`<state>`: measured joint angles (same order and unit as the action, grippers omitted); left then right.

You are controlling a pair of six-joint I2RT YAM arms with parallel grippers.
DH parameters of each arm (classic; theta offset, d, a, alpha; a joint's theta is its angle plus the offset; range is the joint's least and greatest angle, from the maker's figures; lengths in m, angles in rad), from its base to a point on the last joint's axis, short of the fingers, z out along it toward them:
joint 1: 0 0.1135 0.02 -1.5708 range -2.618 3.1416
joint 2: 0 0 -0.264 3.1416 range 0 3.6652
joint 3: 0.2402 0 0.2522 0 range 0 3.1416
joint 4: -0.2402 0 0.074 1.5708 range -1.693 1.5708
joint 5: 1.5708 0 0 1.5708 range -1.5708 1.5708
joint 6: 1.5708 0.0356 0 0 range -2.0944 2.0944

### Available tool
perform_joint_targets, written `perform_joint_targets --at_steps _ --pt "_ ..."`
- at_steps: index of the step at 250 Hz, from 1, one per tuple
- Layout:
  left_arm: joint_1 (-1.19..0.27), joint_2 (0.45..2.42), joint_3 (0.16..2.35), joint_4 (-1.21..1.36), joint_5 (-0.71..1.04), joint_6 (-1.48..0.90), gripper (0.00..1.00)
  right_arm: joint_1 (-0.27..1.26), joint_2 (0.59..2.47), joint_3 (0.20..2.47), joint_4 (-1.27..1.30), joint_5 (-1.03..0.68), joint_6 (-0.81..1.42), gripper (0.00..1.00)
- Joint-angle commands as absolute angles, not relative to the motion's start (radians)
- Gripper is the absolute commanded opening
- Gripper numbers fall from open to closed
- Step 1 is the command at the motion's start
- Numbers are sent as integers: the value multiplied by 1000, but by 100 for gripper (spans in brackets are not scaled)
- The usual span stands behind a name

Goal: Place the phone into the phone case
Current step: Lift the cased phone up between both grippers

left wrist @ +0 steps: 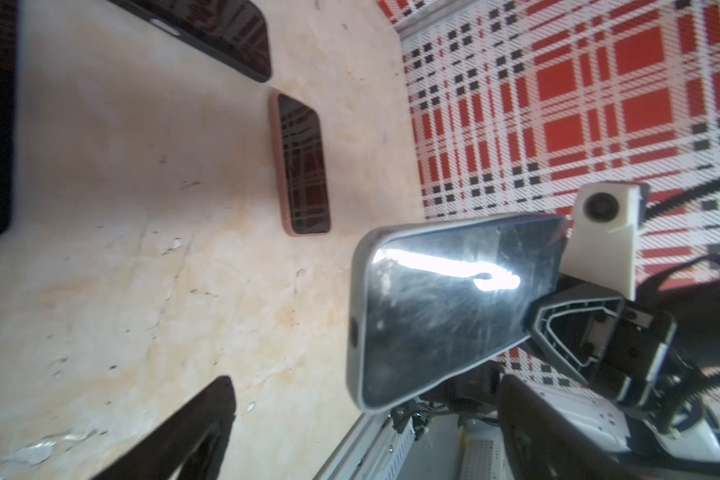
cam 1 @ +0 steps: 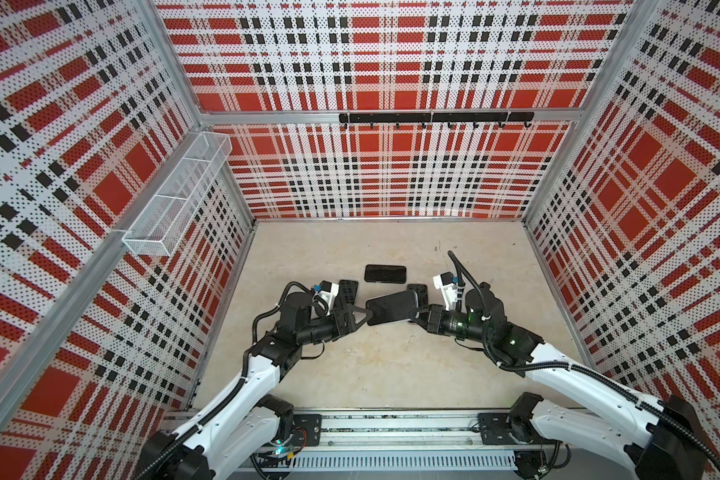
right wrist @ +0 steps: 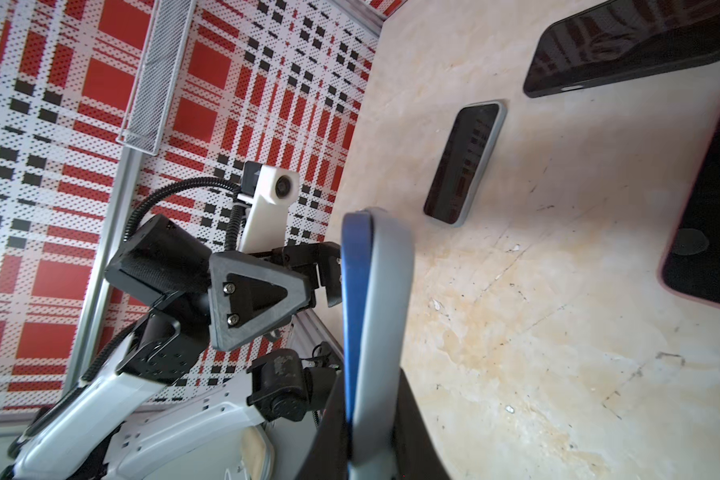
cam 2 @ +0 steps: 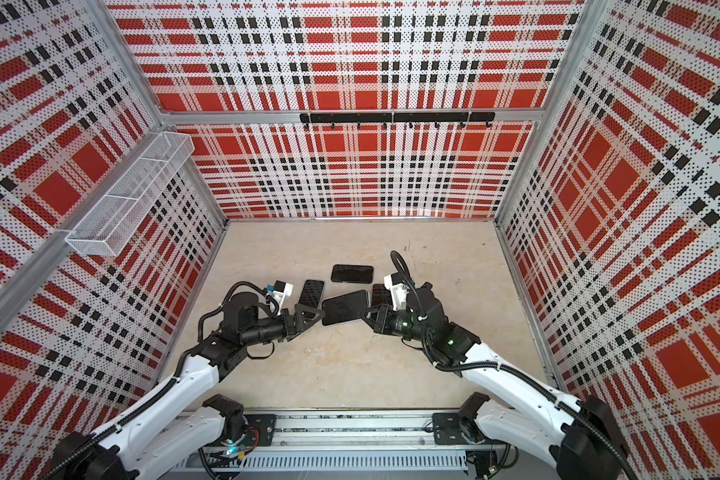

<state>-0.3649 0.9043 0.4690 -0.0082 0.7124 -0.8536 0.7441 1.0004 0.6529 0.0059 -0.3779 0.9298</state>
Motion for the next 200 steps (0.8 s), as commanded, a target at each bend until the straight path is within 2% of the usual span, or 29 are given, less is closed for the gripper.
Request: perform_joint_targets --at_steps 1,50,92,119,146,164,178,200 --pt "-362 913 480 132 834 -882 95 742 1001 687 141 -483 948 0" --pt "-365 933 447 294 895 -955 79 742 1037 649 262 -533 1006 0" --pt "-365 908 443 323 895 -963 54 726 1037 603 364 -529 1063 0" --pt "-364 896 443 333 891 -968 46 712 1041 577 420 -528 1092 1" --pt "-363 894 444 353 886 -982 33 711 1059 572 441 -532 1096 4" --pt "-364 894 446 361 885 -989 24 710 1071 568 460 -535 1099 10" --pt "-365 894 447 365 886 -991 18 704 1074 562 474 -537 1102 21" --pt "-363 888 443 369 889 -992 13 685 1072 550 523 -547 1109 37"
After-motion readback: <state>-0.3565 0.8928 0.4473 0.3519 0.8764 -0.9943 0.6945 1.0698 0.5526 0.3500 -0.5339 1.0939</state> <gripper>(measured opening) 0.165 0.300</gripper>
